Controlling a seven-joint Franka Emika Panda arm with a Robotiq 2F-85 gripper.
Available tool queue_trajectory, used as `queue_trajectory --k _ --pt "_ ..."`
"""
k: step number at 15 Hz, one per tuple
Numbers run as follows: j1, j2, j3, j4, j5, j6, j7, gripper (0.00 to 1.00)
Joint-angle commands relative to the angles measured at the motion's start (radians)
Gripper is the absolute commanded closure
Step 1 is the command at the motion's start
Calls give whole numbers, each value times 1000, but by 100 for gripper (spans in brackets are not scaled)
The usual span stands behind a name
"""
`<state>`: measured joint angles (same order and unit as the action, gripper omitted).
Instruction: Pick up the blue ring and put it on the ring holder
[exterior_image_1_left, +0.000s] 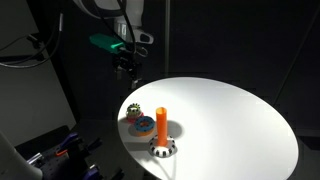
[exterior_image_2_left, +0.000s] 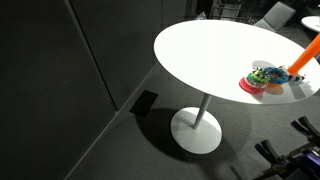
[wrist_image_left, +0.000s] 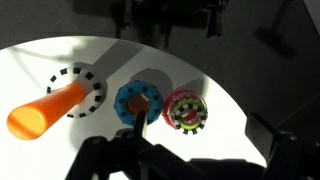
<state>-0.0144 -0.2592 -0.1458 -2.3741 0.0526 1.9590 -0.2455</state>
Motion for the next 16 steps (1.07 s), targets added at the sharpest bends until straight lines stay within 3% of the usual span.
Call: queue_trajectory --k 1,11,16 --pt "-34 5 30 -39 -56 93 85 0" --pt "-117 54 31 -142 -201 302 298 0" --pt "-114 67 24 -140 -180 295 282 0"
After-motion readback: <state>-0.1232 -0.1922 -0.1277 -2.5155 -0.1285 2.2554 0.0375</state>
